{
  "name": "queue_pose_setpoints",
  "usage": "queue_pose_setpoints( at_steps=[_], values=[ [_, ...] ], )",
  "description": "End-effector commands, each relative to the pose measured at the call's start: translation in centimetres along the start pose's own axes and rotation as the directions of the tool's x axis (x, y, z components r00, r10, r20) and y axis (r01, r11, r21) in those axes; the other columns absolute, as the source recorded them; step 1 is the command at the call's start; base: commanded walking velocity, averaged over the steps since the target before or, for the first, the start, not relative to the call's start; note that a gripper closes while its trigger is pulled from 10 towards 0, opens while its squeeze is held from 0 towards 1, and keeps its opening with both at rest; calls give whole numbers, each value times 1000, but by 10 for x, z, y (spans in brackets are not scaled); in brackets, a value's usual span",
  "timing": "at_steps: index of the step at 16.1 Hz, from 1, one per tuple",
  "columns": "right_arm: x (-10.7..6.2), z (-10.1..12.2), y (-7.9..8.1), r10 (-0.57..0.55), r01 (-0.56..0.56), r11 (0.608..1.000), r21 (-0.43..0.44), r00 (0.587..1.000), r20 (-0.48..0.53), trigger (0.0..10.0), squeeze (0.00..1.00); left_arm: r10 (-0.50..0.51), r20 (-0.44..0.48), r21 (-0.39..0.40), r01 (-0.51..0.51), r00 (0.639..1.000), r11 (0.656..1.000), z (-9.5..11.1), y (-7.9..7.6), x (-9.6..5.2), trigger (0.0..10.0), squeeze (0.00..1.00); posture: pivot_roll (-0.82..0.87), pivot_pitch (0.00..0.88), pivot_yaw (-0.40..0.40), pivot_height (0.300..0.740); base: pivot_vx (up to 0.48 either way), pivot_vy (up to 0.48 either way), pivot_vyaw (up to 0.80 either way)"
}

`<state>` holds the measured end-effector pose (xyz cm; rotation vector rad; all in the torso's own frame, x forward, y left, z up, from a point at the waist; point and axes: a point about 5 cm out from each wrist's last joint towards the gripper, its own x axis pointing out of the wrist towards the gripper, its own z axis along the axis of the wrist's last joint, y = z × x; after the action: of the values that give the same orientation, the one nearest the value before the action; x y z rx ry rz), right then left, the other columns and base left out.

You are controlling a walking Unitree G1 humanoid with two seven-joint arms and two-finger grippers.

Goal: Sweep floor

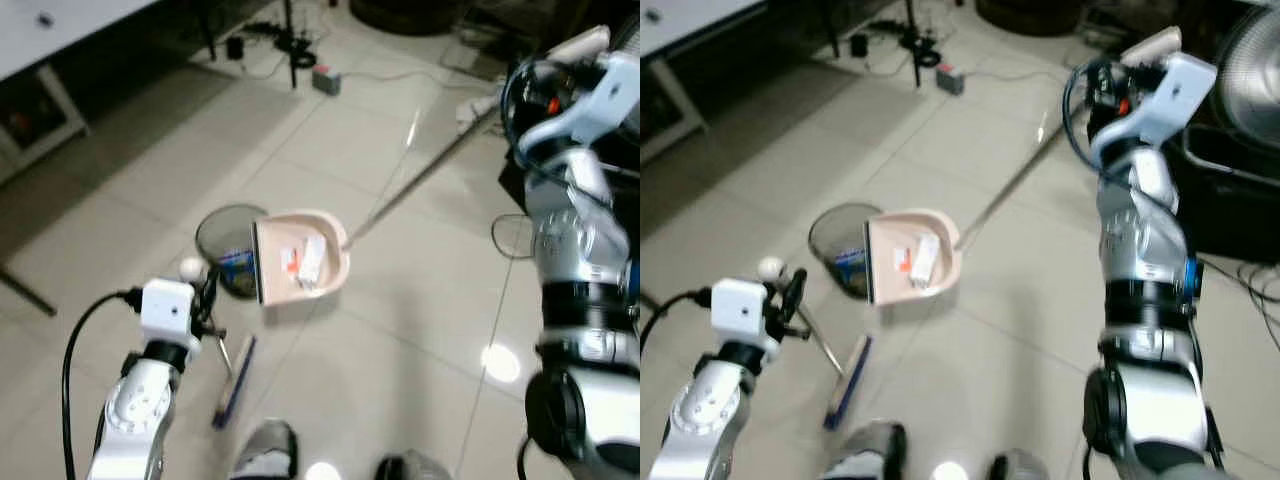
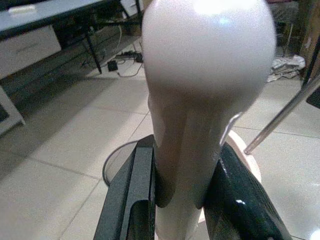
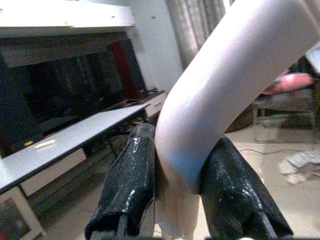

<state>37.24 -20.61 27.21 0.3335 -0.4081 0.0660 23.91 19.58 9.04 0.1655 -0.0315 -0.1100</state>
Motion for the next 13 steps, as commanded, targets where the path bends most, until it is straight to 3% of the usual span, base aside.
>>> queue_pose_setpoints(
  at_steps=[1,3,13],
  values=[
    [6,14,10,33,-34,999,14,998,62,10000,0,1,-10,-6,-1,1000,1000,-1,4,-5,10000,0,101,161,-11,740,315,0,800],
    [10,15,14,33,-36,999,41,997,76,10000,0,18,-10,-10,-18,1000,1000,-1,8,-7,10000,0,103,158,-14,740,362,0,800],
    [8,5,16,-9,5,998,56,997,74,10000,0,17,-21,12,-17,1000,1000,-2,17,-7,10000,0,98,130,-6,740,391,0,0]
  ],
)
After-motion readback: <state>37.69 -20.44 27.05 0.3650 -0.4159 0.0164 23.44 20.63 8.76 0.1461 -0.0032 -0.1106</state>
